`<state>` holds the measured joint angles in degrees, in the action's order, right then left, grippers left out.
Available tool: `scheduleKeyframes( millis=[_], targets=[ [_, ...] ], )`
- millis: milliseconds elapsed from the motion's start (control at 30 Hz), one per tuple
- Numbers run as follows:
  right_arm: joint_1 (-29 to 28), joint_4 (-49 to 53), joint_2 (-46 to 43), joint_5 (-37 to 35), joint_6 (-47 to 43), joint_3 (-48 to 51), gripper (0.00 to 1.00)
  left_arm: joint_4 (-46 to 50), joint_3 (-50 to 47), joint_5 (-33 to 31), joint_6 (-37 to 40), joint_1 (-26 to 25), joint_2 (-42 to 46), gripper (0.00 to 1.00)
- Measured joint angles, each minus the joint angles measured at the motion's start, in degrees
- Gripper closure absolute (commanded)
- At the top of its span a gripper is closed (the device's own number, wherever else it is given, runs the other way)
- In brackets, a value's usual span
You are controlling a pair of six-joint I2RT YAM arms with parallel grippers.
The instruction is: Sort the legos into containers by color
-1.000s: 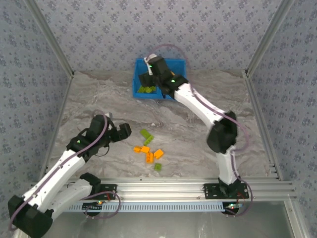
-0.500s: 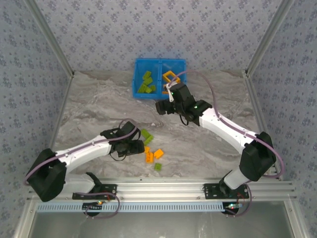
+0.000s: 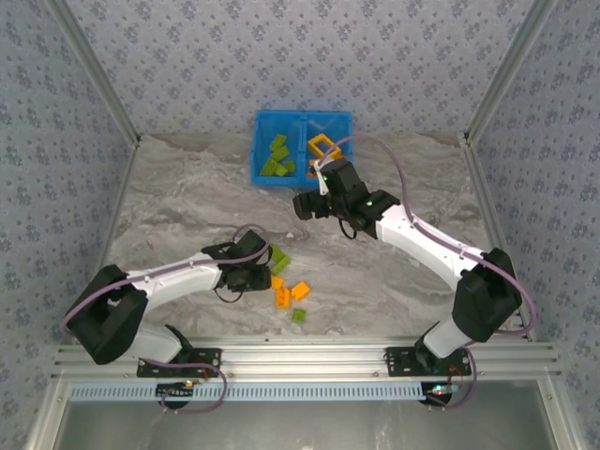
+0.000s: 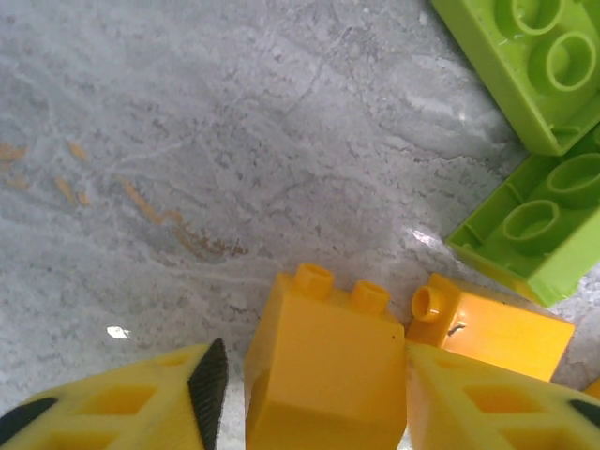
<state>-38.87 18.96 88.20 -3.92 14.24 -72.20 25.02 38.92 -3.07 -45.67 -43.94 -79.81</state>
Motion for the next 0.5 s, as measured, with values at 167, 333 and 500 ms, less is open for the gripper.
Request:
scheduleKeyframes(
  millis=[167, 333, 500],
  targets=[
    [0.0, 0.0, 0.3, 0.3, 0.4, 0.0, 0.10, -1.2, 0.0, -0.9, 0.3, 0.0, -1.4, 0.63],
    [-0.2, 0.1, 0.3, 0.3, 0.5, 0.0, 0.10, -1.5, 0.3, -1.2, 0.2, 0.0, -1.3, 0.74],
    [-0.4, 0.1, -1.9, 0.1, 1.9, 0.8, 0.10, 3.7, 4.1, -2.7, 0.9, -0.3, 1.9, 0.75]
  ],
)
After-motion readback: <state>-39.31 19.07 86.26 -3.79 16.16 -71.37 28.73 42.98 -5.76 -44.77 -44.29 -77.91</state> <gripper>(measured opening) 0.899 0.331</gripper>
